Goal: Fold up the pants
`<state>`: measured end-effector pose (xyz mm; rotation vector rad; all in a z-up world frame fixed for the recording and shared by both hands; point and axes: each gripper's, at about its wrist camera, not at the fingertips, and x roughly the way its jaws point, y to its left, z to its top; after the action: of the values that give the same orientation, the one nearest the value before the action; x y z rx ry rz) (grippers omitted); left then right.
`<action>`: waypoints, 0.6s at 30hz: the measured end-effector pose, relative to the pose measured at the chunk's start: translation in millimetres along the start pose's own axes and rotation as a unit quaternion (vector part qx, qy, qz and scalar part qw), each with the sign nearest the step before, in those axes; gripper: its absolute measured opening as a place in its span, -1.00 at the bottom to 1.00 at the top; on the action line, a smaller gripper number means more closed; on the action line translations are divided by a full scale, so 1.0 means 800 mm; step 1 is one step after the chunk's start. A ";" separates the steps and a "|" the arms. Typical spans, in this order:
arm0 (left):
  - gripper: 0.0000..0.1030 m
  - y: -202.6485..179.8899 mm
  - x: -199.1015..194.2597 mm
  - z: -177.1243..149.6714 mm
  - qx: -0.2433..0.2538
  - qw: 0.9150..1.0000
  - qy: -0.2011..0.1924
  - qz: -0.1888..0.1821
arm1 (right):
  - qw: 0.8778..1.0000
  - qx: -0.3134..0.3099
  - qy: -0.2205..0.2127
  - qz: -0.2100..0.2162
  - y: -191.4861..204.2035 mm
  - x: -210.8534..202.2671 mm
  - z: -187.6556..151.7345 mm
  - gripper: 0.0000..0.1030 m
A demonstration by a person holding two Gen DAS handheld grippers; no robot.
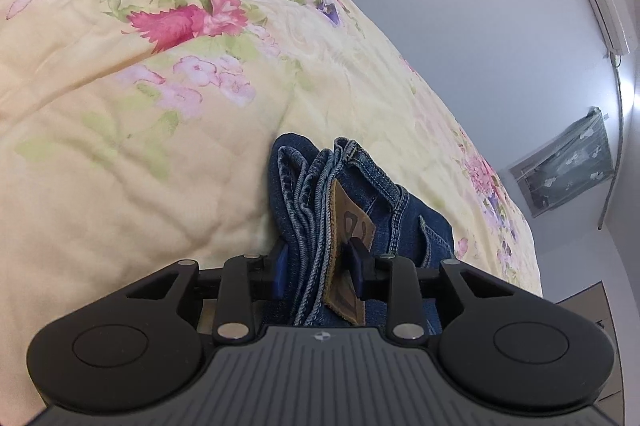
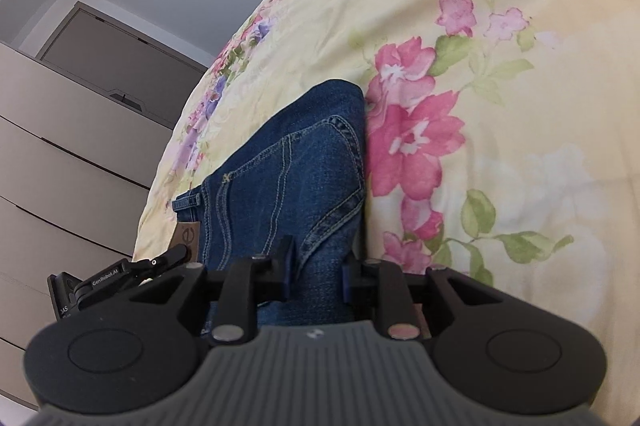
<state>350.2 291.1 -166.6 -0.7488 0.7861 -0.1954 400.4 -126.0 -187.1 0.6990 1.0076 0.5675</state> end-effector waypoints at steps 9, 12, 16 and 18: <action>-0.09 -0.007 -0.007 -0.006 0.008 0.999 0.007 0.034 | 0.998 -0.035 0.023 -0.056 0.013 0.012 0.002 -0.57; -0.12 -0.025 -0.032 -0.009 0.034 0.997 0.001 0.072 | 0.994 -0.064 0.028 -0.082 0.031 0.008 0.004 -0.41; -0.12 -0.052 -0.073 -0.018 0.094 0.989 -0.015 0.115 | 0.975 -0.171 0.004 -0.140 0.068 -0.018 -0.017 -0.30; -0.12 -0.069 -0.091 -0.026 0.122 0.985 -0.025 0.119 | 0.957 -0.228 -0.016 -0.180 0.089 -0.034 -0.032 -0.30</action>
<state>290.7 270.6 -97.6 -0.4232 0.7809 -0.0549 357.8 -92.2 -127.3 0.1073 0.9027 0.4428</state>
